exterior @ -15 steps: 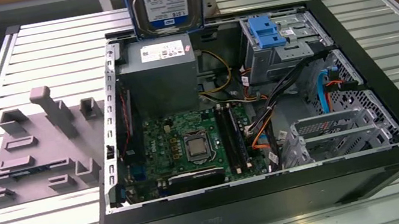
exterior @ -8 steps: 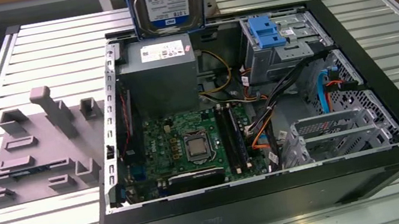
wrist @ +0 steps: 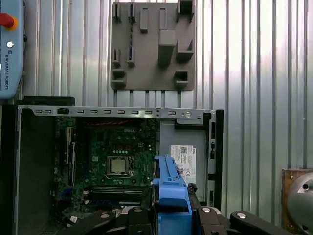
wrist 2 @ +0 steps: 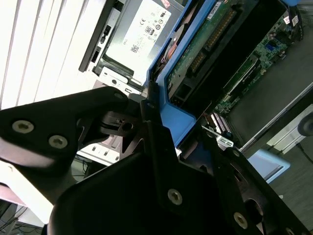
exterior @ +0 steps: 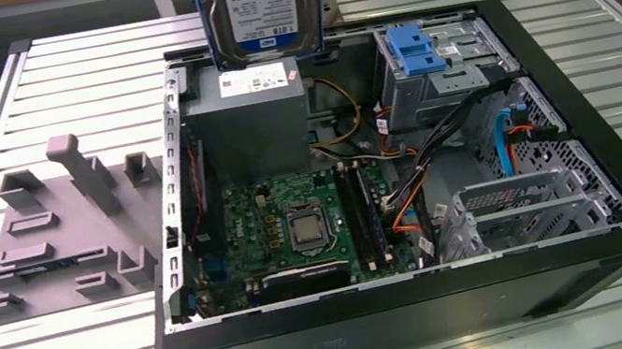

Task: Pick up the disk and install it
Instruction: 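Pick up the disk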

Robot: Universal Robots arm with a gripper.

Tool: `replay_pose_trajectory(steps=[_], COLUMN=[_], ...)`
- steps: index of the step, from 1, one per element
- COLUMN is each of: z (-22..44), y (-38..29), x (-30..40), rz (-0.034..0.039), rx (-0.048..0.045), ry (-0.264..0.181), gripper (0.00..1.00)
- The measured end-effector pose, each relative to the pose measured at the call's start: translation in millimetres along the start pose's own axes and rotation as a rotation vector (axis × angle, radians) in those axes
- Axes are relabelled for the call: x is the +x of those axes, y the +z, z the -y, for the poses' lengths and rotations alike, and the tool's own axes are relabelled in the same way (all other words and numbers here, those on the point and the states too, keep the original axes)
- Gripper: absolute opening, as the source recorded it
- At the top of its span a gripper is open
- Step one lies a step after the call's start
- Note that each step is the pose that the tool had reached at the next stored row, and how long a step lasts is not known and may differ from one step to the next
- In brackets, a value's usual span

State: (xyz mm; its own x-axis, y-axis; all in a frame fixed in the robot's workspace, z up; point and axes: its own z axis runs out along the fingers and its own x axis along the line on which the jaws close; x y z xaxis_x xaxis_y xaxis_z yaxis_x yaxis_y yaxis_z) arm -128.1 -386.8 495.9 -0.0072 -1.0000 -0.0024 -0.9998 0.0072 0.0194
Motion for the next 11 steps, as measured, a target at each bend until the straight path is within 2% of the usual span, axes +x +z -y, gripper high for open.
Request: replay_pose_trajectory(steps=[3, 7, 11], z=[0.1, 1.1, 9.6], y=[0.0, -0.1, -0.2], x=[5.2, 6.2, 6.2], rz=[0.0000, -0.0002, -0.0002], rx=[0.0000, -0.0001, -0.0001], ry=[0.001, 0.001, 0.001], gripper=[0.36, 0.36, 0.36])
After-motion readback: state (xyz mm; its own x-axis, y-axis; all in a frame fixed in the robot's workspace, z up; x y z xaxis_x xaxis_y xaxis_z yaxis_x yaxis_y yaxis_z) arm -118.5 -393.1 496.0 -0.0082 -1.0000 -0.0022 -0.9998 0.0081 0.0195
